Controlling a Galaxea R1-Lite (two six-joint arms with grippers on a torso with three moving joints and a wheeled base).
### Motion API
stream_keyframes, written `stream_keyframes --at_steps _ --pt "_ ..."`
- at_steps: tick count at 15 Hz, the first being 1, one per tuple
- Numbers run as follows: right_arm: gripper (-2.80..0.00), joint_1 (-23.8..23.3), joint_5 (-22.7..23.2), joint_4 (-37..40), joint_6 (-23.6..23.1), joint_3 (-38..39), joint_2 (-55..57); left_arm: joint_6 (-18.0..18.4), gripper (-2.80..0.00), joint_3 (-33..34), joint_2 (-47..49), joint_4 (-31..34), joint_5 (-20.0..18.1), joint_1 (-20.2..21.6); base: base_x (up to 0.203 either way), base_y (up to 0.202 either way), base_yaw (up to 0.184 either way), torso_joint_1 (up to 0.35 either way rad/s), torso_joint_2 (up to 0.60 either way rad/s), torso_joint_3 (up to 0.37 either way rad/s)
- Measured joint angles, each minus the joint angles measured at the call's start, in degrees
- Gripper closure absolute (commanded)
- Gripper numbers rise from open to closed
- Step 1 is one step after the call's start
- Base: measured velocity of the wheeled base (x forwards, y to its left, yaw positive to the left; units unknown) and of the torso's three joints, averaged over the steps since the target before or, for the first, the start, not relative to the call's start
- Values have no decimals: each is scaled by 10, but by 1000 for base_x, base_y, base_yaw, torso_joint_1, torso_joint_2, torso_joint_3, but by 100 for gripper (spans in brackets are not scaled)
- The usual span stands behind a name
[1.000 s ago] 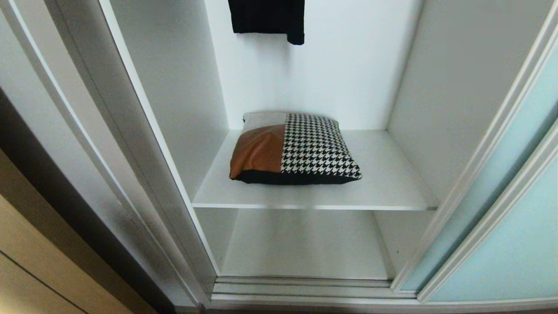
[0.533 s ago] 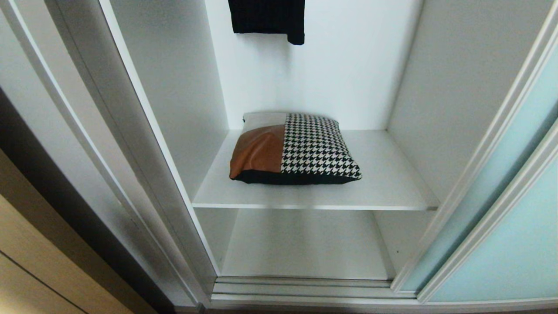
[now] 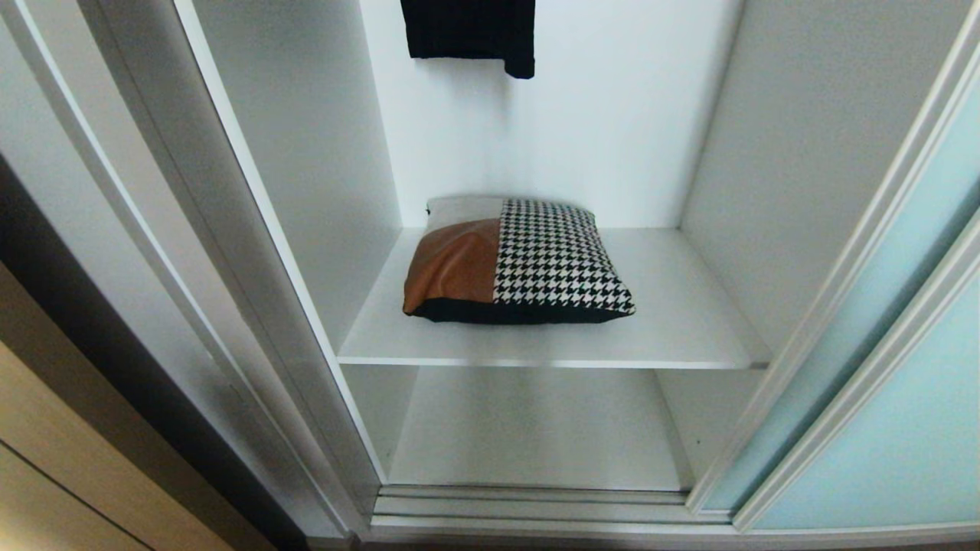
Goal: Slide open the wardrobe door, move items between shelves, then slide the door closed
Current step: Close the door
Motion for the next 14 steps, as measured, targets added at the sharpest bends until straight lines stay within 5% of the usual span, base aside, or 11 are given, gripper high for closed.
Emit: stream_keyframes --at_steps 5,14 --pt "0 0 1 1 0 -4 -2 0 0 0 -1 0 -2 -73 0 0 0 0 0 0" --pt "0 0 6 2 0 4 -15 -2 0 9 -138 -26 0 -104 0 0 0 0 0 0"
